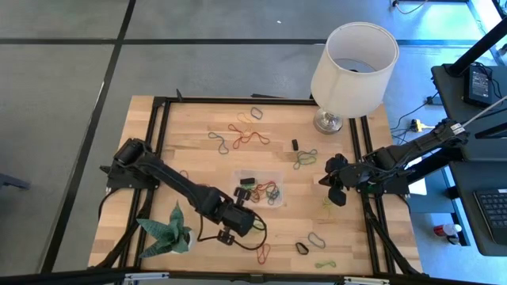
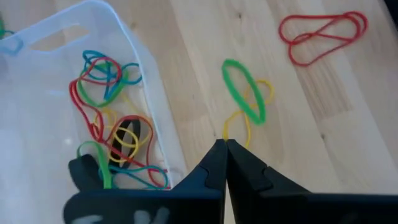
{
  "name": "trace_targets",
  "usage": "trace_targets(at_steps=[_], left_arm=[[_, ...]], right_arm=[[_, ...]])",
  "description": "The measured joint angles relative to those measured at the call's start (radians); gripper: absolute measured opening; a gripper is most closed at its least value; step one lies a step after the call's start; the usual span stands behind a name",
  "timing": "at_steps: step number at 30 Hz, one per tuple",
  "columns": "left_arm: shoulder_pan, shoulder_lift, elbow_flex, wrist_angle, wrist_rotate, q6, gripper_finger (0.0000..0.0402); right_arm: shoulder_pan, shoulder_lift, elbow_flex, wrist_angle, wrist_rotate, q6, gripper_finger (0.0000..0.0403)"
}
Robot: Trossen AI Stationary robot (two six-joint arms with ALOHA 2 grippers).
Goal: Pick and place rubber bands into bin
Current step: Put the yellow rubber band into the transparent bin
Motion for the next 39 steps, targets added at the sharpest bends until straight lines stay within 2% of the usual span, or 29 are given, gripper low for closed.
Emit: trace_targets(at_steps=[8, 15, 26, 34, 39], left_arm=[[0.001, 0.0, 0.106, -0.157, -0.004, -0.027, 0.0002], [0.005, 0.0, 0.214, -0.27, -0.05, -0.026, 0.0002], [0.09, -0.003, 0.384, -0.357, -0.097, 0.098, 0.0001], [0.208, -0.002, 0.401, -0.372, -0.122, 0.202, 0.0002], [0.286, 0.009, 0.356, -0.355, -0.057, 0.202, 0.0001]], right_arm=[[0.0, 0.0, 0.0, 0.0, 0.0, -0.009, 0.0007], [0.0, 0.0, 0.0, 0.0, 0.0, -0.026, 0.0007], [0.0, 0.0, 0.0, 0.0, 0.001, -0.027, 0.0007], [0.0, 0.0, 0.0, 0.009, 0.001, -0.025, 0.0007], [0.0, 0.0, 0.0, 0.01, 0.001, -0.025, 0.0007]])
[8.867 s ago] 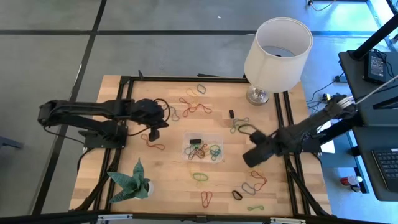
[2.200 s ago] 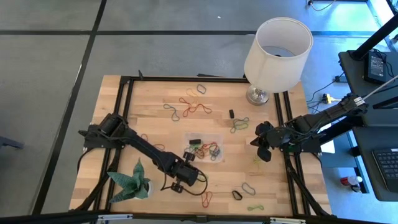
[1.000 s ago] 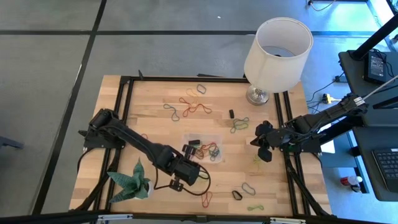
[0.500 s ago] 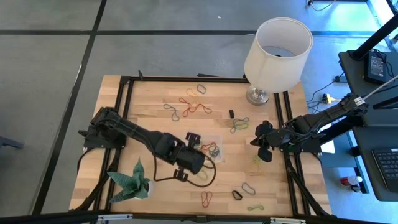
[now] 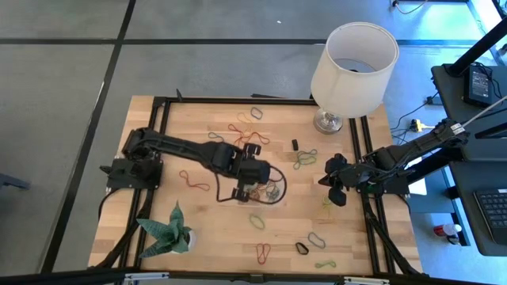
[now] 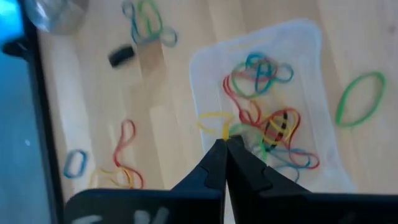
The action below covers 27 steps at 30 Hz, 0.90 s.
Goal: Pick and place rubber bands into bin
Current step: Put the yellow rubber band into the transparent bin
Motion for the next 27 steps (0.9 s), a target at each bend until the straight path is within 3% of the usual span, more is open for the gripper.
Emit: trace_targets(at_steps=[6, 10, 18, 27], left_arm=[[0.046, 0.021, -0.119, 0.204, 0.088, 0.049, 0.0001], [0.057, 0.036, -0.196, 0.359, 0.095, 0.06, 0.0002], [0.073, 0.055, -0.279, 0.521, 0.103, 0.053, 0.0004], [0.062, 0.056, -0.359, 0.519, 0.132, -0.043, 0.0032]], right_arm=[[0.0, 0.0, 0.0, 0.001, 0.007, 0.0, 0.0007], [0.0, 0.0, 0.0, 0.007, 0.01, 0.0, 0.0007], [-0.001, 0.003, 0.0, 0.014, 0.01, -0.001, 0.0007], [-0.001, 0.008, 0.0, 0.021, 0.035, 0.0, 0.0007]])
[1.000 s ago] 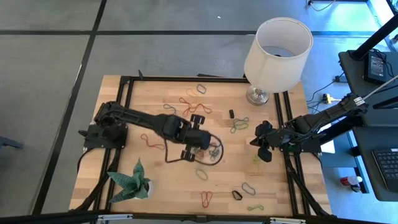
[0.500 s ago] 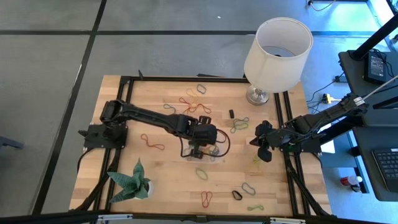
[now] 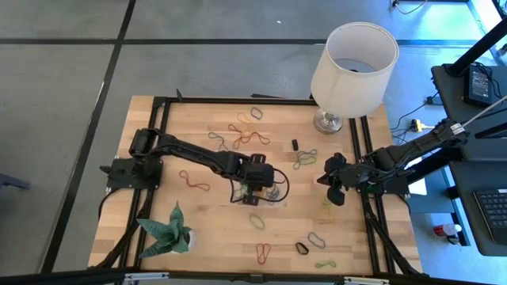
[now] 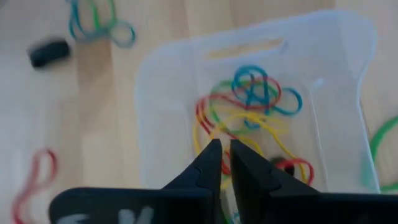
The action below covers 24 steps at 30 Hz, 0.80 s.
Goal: Pick and place rubber bands into bin
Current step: Put the yellow rubber band into the transparent bin, then put the red rubber band into the transparent bin
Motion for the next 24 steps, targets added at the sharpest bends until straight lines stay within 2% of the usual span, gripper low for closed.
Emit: trace_targets(at_steps=[8, 15, 20, 24], left_arm=[[-0.015, 0.0, -0.046, -0.014, 0.023, -0.125, 0.0076], [-0.017, -0.024, 0.003, -0.023, 0.02, -0.148, 0.0104], [0.001, -0.113, 0.049, -0.049, 0.012, -0.174, 0.0088], [0.039, -0.195, 0.048, -0.13, 0.014, -0.222, 0.0044]], right_arm=[[0.0, 0.0, 0.0, 0.008, 0.0, 0.006, 0.0007], [0.0, 0.0, 0.0, 0.031, 0.002, 0.031, 0.0007], [0.0, 0.0, 0.0, 0.053, 0.002, 0.034, 0.0007], [-0.001, 0.0, 0.0, 0.112, 0.022, 0.03, 0.0007]])
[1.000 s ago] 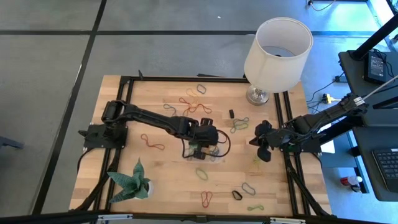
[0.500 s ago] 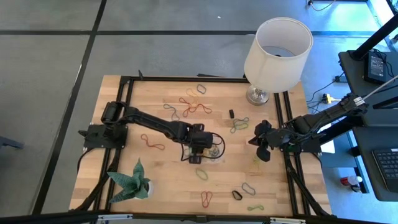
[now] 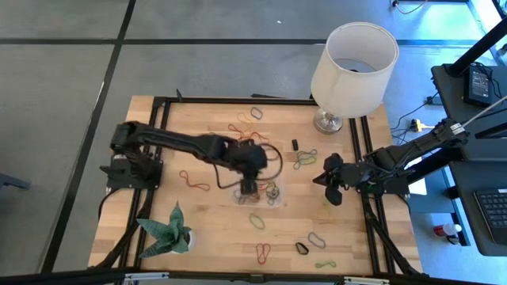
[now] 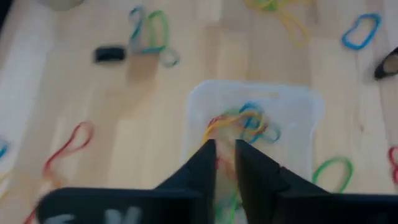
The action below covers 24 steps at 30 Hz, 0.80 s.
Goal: Pick and place rubber bands into bin
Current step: Put the red rubber band into the transparent bin
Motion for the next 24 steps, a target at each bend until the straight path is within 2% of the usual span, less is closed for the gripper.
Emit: trace_targets(at_steps=[2, 5, 12, 17, 24], left_arm=[[0.018, -0.041, -0.02, -0.021, 0.0, -0.001, 0.0015], [0.041, -0.129, -0.11, 0.026, 0.02, 0.017, 0.0004], [0.084, -0.415, -0.496, 0.288, 0.053, 0.012, 0.0002], [0.139, -0.621, -0.717, 0.38, 0.065, 0.018, 0.0002], [0.273, -0.852, -0.908, 0.428, 0.176, 0.092, 0.0002]], right_arm=[[0.0, 0.004, 0.0, 0.035, 0.04, 0.0, 0.0007], [-0.002, 0.016, 0.0, 0.083, 0.082, -0.01, 0.0007], [-0.057, 0.126, 0.007, 0.234, 0.094, -0.027, 0.0003], [-0.154, 0.32, 0.121, 0.239, 0.092, -0.058, 0.0002], [-0.333, 0.654, 0.424, 0.214, 0.09, -0.211, 0.0002]])
